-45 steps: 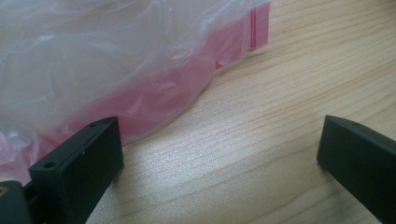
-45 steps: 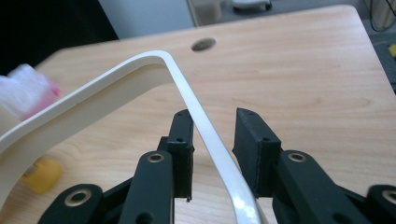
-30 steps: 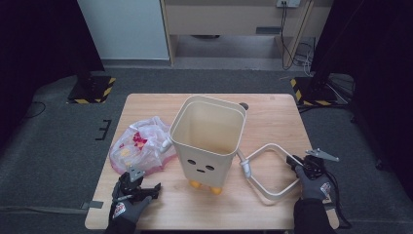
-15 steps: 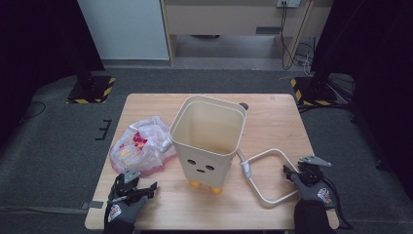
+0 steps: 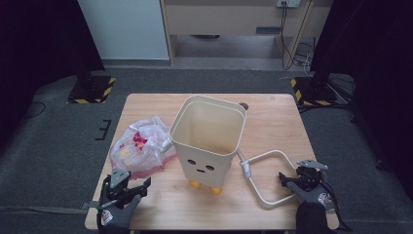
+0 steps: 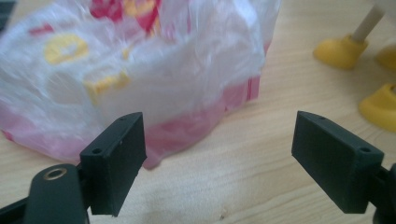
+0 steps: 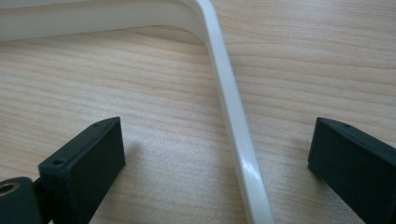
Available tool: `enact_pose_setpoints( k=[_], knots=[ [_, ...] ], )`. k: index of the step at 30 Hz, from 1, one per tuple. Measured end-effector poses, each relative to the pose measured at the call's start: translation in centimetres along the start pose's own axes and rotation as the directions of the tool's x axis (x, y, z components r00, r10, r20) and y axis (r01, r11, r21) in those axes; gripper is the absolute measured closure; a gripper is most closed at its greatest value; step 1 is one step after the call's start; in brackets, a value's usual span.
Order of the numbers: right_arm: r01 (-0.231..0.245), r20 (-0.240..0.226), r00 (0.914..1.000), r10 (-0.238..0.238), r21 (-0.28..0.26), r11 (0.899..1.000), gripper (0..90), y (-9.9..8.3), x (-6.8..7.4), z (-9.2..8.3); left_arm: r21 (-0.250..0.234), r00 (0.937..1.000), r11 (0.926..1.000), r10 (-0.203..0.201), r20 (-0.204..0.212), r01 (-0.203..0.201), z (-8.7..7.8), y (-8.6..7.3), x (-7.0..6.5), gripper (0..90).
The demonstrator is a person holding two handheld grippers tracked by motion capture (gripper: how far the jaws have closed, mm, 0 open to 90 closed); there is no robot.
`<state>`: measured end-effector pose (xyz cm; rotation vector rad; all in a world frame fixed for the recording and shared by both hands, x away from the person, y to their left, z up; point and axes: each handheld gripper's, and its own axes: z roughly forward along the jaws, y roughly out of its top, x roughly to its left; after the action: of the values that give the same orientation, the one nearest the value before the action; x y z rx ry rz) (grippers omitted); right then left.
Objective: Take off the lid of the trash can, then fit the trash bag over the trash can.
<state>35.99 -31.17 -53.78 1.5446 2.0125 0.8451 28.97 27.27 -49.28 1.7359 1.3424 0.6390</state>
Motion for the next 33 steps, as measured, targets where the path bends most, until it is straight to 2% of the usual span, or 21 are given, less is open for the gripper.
enact_pose_setpoints(
  k=[4,7,9,12,14,20,23,33],
  knots=[
    [0.002,-0.004,1.0,-0.002,0.002,1.0,1.8,-0.1,0.2,0.0,-0.072,0.9998,0.9973,0.017,-0.009,-0.017,-0.8,1.6,0.7,17.5],
    [0.012,-0.007,0.9999,-0.012,0.001,1.0,1.9,-0.1,0.3,-0.1,-0.101,0.9997,0.9947,0.022,-0.013,-0.024,-0.7,2.8,1.4,17.9],
    [0.001,-0.003,1.0,-0.001,0.003,1.0,1.9,-0.2,0.4,-0.1,-0.105,0.9994,0.994,0.029,-0.018,-0.031,-0.3,3.3,1.9,18.5],
    [-0.002,0.0,1.0,0.002,0.004,1.0,1.9,-0.2,0.4,-0.2,-0.088,0.9992,0.9956,0.031,-0.026,-0.033,0.4,3.7,2.3,20.2],
    [-0.003,0.002,1.0,0.003,0.004,1.0,1.9,-0.2,0.5,-0.2,-0.094,0.9995,0.9952,0.027,-0.018,-0.029,0.7,3.9,2.5,21.3],
    [-0.008,0.0,1.0,0.008,0.004,1.0,1.6,-0.2,0.6,-0.2,-0.099,0.9993,0.9946,0.033,0.017,-0.031,1.7,4.5,2.2,22.4],
    [-0.007,0.002,1.0,0.007,0.004,1.0,1.4,-0.2,0.6,-0.1,-0.083,0.9988,0.9956,0.045,0.018,-0.043,2.5,4.7,1.9,23.2],
    [-0.004,0.0,1.0,0.004,0.005,1.0,1.3,-0.2,0.5,-0.1,0.001,0.9969,0.9971,0.076,-0.023,-0.076,5.5,4.9,1.6,26.7]
  ],
)
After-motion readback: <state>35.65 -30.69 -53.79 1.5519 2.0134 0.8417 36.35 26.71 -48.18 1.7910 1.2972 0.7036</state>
